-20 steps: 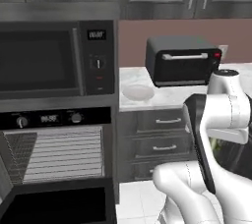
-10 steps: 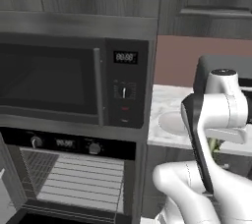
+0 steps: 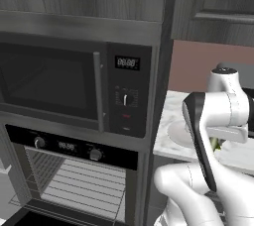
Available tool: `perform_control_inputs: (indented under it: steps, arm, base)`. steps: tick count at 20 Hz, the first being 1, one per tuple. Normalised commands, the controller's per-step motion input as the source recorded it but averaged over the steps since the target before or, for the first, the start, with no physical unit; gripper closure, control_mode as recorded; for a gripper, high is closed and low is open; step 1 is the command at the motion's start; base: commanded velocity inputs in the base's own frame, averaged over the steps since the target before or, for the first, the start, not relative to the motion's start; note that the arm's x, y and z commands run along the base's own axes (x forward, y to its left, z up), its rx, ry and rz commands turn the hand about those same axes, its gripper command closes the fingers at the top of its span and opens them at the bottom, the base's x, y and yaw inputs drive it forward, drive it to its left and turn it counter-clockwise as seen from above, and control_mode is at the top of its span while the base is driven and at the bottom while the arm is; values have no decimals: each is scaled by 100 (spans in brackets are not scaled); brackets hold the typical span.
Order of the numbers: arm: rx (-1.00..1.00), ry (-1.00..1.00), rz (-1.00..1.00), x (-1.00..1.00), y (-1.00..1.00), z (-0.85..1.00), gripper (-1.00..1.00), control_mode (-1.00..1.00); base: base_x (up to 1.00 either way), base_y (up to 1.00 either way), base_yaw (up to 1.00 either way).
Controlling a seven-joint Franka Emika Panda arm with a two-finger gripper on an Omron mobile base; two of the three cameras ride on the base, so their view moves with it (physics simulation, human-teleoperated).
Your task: Take the fish from the oven and place it on the plate on the counter.
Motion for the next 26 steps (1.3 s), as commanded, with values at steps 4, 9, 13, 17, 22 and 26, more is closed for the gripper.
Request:
perform_control_inputs:
  steps: [4,9,13,17,22,26]
  arm:
    - [0,0,0,0,0,0,100,100]
    - [0,0,0,0,0,0,100,100]
    - [0,0,0,0,0,0,100,100]
    - [0,1,6,58,-27,0,100,-100]
    - [0,7,15,95,-28,0,100,-100]
    - [0,8,19,75,-16,-2,100,-100]
  base:
    - [0,0,0]
    - [0,0,0]
    - [13,-4,0]
    - [0,0,0]
    - [0,0,0]
    - [0,0,0]
